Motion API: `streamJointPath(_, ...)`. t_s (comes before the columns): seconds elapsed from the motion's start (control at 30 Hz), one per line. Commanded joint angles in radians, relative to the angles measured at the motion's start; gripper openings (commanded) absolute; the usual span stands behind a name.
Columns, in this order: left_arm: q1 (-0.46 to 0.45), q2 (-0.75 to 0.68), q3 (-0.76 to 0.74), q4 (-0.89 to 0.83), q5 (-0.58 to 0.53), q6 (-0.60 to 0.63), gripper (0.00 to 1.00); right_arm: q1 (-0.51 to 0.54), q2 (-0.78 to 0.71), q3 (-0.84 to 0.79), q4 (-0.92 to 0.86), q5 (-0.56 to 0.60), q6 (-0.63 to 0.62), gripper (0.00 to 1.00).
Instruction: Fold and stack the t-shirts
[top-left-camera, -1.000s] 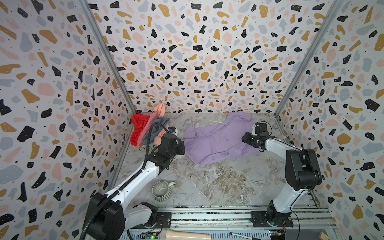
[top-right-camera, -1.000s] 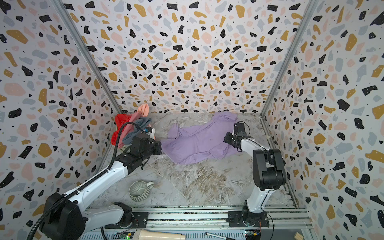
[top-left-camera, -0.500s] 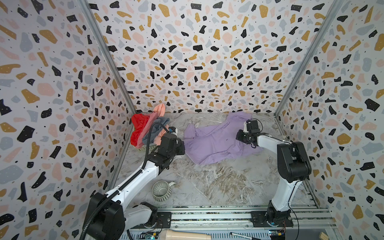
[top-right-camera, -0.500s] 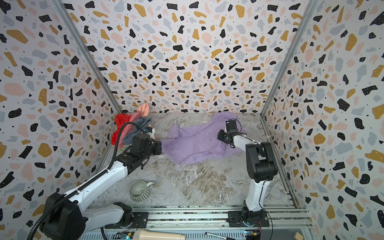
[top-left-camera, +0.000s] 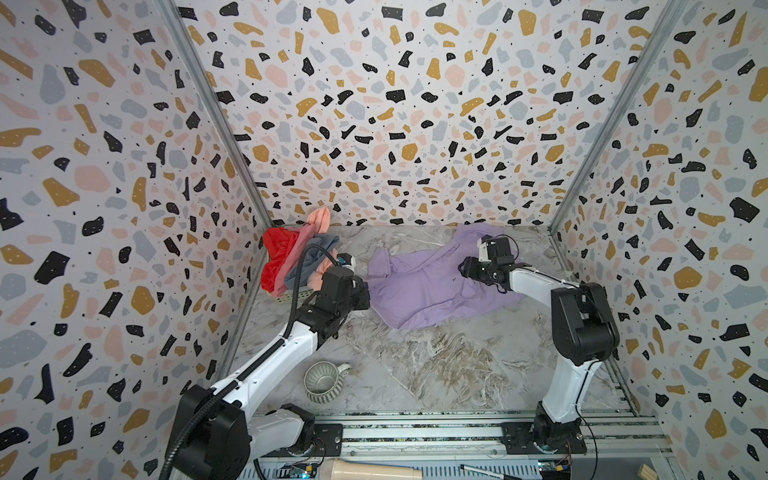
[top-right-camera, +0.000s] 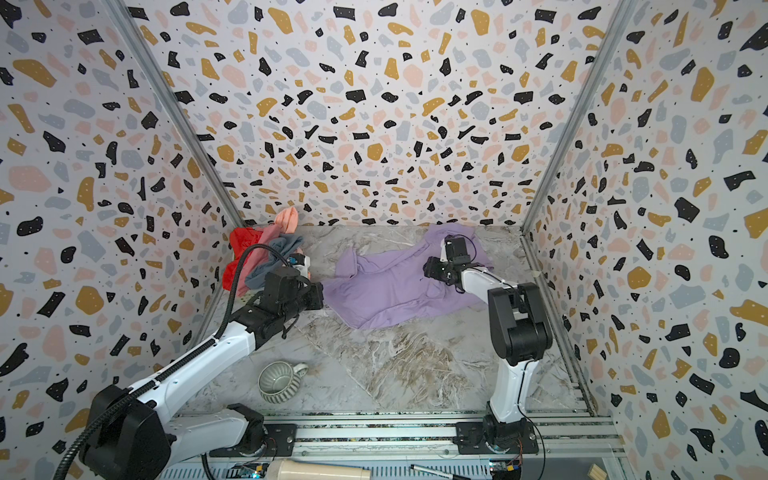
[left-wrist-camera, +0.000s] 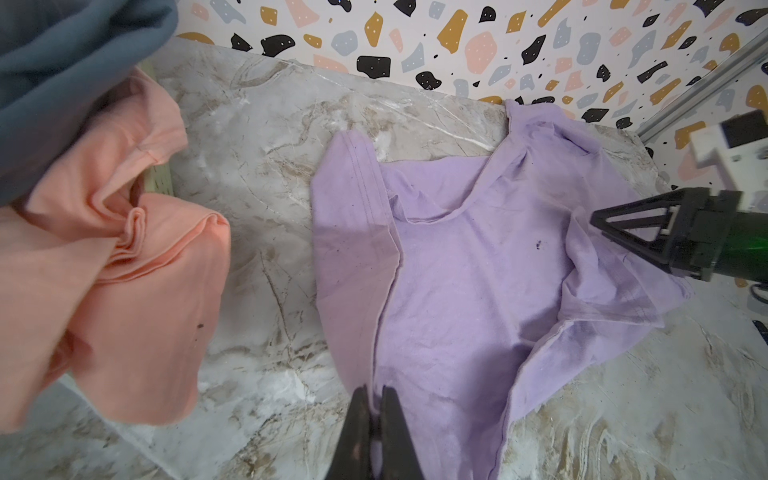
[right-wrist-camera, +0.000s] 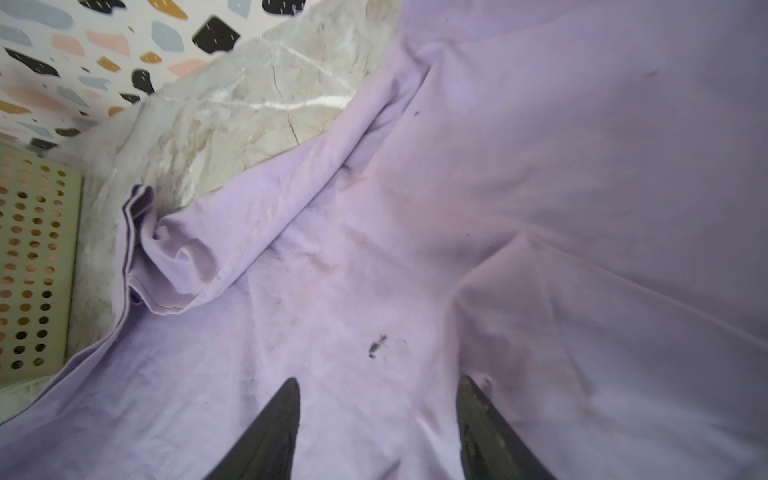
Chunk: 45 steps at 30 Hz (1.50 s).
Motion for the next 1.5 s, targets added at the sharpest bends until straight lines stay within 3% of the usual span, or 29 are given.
streamJointPath(0.0,0.005,0.009,0.007,0.043,0.003,0.007,0.00,-0.064,-0.093,-0.062,0.029,0.009,-0.016,0.58)
streamJointPath(0.27,0.005,0.037,0.024,0.048,0.023,0.008,0.00,-0.105,-0.028,-0.084,0.006,0.033,-0.061,0.49)
streamJointPath(0.67,0.005,0.043,0.032,0.040,0.021,0.009,0.00,-0.050,0.066,-0.042,0.012,0.104,-0.086,0.30)
streamJointPath(0.87,0.005,0.043,0.031,0.036,0.016,0.009,0.00,-0.016,0.121,0.015,-0.036,0.207,-0.096,0.29)
streamJointPath(1.2,0.006,0.045,0.020,0.040,0.017,0.001,0.00,0.014,0.163,0.050,-0.039,0.250,-0.096,0.29)
streamJointPath(1.47,0.005,0.052,0.024,0.038,0.014,0.003,0.00,0.018,0.182,0.069,-0.049,0.274,-0.080,0.13)
